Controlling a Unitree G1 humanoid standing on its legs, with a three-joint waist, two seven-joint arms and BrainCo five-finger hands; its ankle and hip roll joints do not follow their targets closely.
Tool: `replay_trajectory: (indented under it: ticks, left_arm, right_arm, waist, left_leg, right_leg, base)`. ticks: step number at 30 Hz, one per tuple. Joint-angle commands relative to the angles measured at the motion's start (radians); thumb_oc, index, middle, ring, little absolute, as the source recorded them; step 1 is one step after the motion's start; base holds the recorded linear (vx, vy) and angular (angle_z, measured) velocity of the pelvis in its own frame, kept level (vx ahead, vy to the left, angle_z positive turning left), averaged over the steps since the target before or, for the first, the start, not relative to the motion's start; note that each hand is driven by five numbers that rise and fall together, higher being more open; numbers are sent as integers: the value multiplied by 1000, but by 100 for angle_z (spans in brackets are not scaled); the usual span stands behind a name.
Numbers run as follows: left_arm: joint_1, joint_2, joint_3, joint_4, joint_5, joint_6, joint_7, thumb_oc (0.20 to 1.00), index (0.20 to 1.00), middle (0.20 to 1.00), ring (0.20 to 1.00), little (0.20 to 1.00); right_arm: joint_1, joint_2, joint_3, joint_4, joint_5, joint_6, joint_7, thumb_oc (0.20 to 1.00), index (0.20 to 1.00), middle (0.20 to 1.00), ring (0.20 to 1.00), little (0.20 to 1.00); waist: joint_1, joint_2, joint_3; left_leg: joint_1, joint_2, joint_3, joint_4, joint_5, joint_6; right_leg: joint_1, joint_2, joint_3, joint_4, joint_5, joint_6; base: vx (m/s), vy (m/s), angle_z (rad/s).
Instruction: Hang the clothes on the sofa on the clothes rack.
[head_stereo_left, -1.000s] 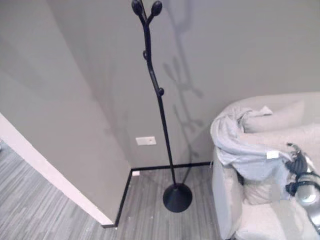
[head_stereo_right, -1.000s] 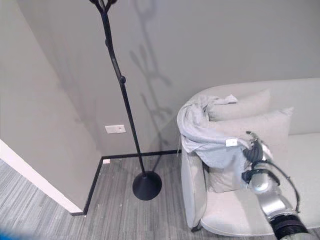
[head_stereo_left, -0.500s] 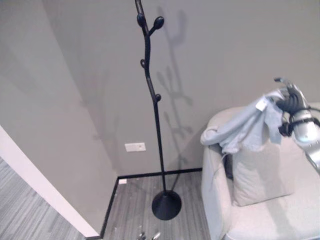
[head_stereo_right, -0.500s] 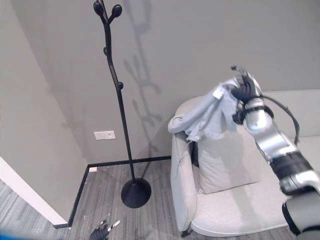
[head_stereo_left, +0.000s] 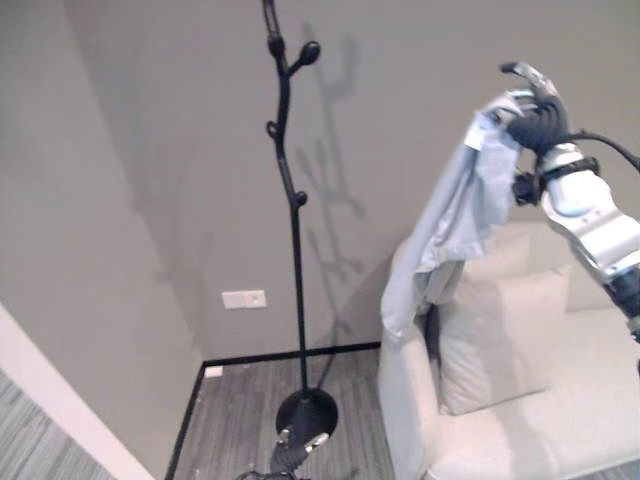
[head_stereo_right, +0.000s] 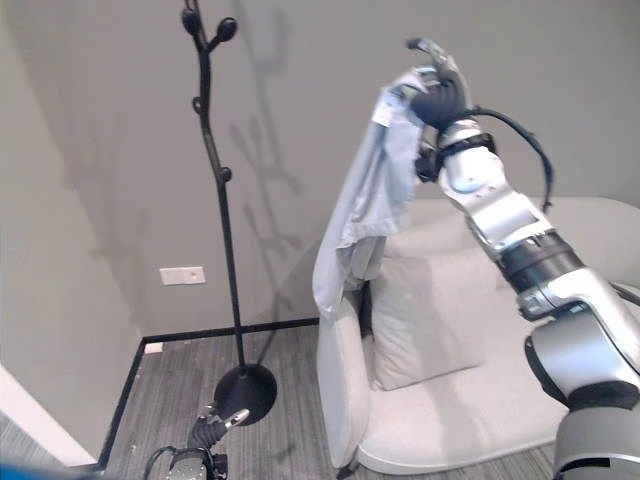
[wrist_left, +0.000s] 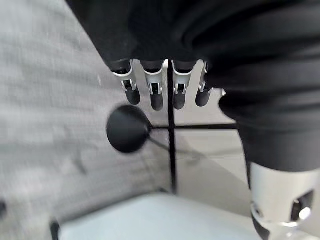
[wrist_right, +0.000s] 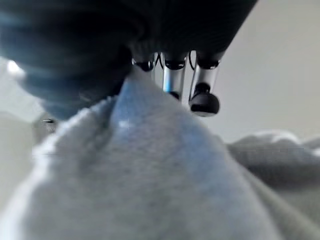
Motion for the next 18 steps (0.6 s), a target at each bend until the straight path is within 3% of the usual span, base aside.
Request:
replay_trajectory:
  ticks: [1, 8, 15, 18]
  left_arm:
    - [-55, 49, -12, 0, 108, -51, 105, 1000, 1000, 1000, 1000, 1000]
    - [-122, 103, -63, 64, 278, -41, 272, 1000, 1000, 1000, 1000, 1000]
    - [-196, 142, -148, 91, 411, -34, 364, 1000, 1000, 1000, 1000, 1000]
    - [-236, 137, -151, 106, 384, -39, 373, 1000, 1000, 1000, 1000, 1000]
  right_arm:
    - [-199, 9, 12, 55, 70, -115, -75, 200, 200, 200, 200, 200]
    - [-382, 58, 107, 77, 116, -181, -132, 200, 200, 200, 200, 200]
    - [-511, 135, 168, 191, 142, -202, -154, 200, 200, 200, 200, 200]
    - [-540, 165, 177, 207, 160, -212, -161, 200, 200, 200, 200, 200]
  waist:
    - [0, -51, -47]
    - [-34, -45, -66]
    - [-52, -37, -79]
    - [-64, -37, -85]
  left_leg:
    - [63, -11, -28, 6, -98, 7]
    - [76, -15, -6, 6, -102, 9]
    - [84, -18, 3, 6, -104, 11]
    - [87, -18, 8, 6, -104, 10]
  right_leg:
    - [34, -23, 62, 37, -66, 62]
    - [28, -17, 83, 47, -59, 71]
    - [25, -15, 94, 51, -57, 75]
    - [25, -12, 103, 51, -55, 75]
  base:
    - [7, 5, -7]
    - [-14, 10, -12]
    - [-9, 5, -9]
    - [0, 0, 0]
